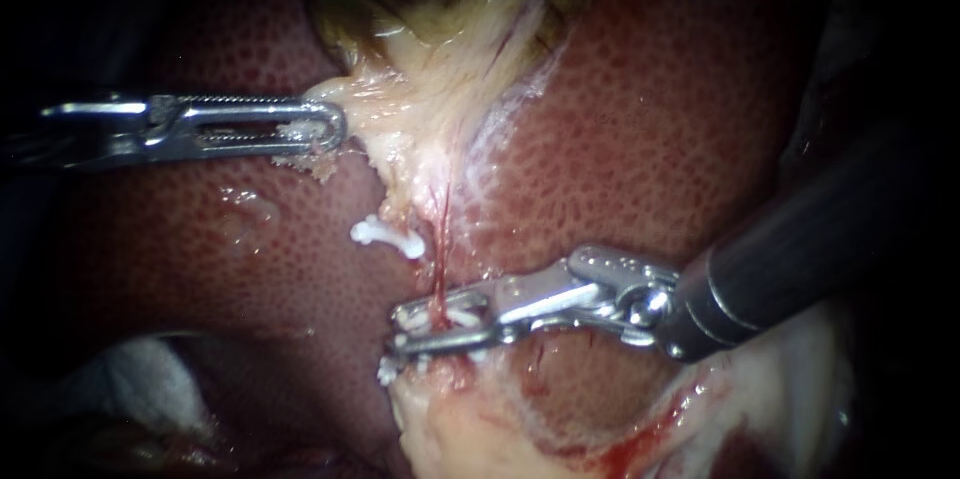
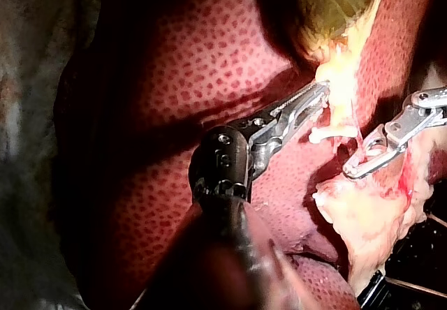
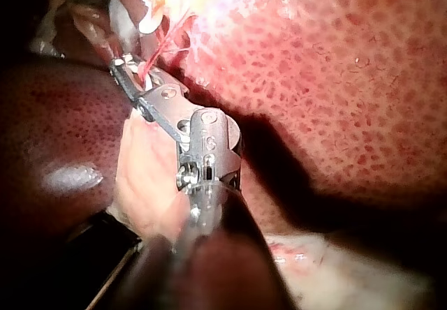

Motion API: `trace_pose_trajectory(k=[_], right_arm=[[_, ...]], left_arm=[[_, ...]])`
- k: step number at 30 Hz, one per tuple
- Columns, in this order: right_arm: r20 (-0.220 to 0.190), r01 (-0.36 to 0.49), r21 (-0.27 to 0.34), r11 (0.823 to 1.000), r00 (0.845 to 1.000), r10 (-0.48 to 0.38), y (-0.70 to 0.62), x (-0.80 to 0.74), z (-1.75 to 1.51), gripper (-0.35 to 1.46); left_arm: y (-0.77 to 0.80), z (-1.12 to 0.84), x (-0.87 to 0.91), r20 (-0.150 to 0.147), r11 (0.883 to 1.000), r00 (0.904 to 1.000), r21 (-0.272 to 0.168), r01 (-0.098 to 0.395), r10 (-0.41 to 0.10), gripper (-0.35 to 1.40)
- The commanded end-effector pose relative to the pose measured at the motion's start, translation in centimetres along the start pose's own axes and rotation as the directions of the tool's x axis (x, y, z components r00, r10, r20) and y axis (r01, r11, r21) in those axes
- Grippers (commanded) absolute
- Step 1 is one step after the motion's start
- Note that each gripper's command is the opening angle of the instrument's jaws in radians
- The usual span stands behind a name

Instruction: Clipping second clip right tube

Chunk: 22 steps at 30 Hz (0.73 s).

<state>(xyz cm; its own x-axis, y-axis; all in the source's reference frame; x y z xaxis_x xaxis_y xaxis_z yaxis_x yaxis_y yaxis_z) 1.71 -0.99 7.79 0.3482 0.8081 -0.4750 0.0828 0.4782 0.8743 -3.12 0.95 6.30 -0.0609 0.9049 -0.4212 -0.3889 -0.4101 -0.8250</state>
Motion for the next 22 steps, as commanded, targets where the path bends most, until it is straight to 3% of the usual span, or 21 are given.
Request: trace_pose_trajectory(k=[1, 7, 22], right_arm=[[-0.001, -0.026, 0.006, 1.000, 1.000, 0.026, 0.02, 0.00, -0.03, -0.35], [0.029, -0.039, -0.008, 0.999, 0.999, 0.039, 0.04, -0.02, -0.09, -0.35], [0.030, -0.038, -0.007, 0.999, 0.999, 0.039, 0.03, -0.02, -0.08, -0.35]], left_arm=[[0.00, 0.00, 0.00, 0.000, 1.000, 1.0000, 0.000, 0.000, 0.000, -0.35], [0.00, 0.00, 0.00, 0.000, 1.000, 1.0000, 0.000, 0.000, 0.000, -0.35], [0.00, 0.00, 0.00, 0.000, 1.000, 1.0000, 0.000, 0.000, 0.000, -0.35]])
